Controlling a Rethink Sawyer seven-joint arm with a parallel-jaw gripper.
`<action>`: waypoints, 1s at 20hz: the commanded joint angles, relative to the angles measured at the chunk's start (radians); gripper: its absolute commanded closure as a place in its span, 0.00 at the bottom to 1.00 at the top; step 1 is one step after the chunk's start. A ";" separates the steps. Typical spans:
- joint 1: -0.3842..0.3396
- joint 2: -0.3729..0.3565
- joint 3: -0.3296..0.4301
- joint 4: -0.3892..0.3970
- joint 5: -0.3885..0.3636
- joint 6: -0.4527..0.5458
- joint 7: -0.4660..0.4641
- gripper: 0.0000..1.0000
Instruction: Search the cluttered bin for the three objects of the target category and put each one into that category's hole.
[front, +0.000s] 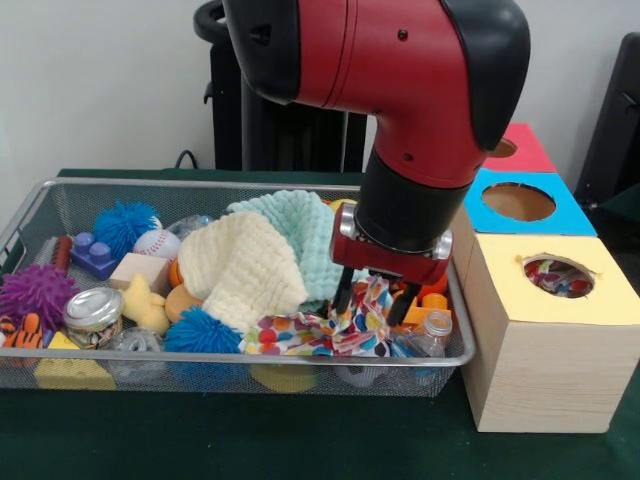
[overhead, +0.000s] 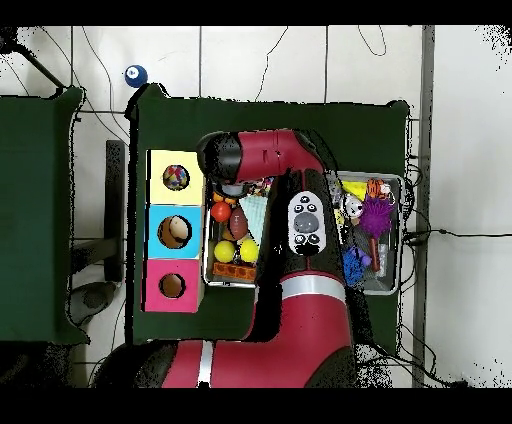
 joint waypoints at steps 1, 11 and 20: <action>0.001 0.035 0.018 0.141 -0.071 -0.073 -0.033 0.00; -0.017 0.061 0.037 0.128 -0.056 -0.048 -0.037 0.00; 0.010 0.083 0.000 0.091 -0.078 0.009 -0.023 1.00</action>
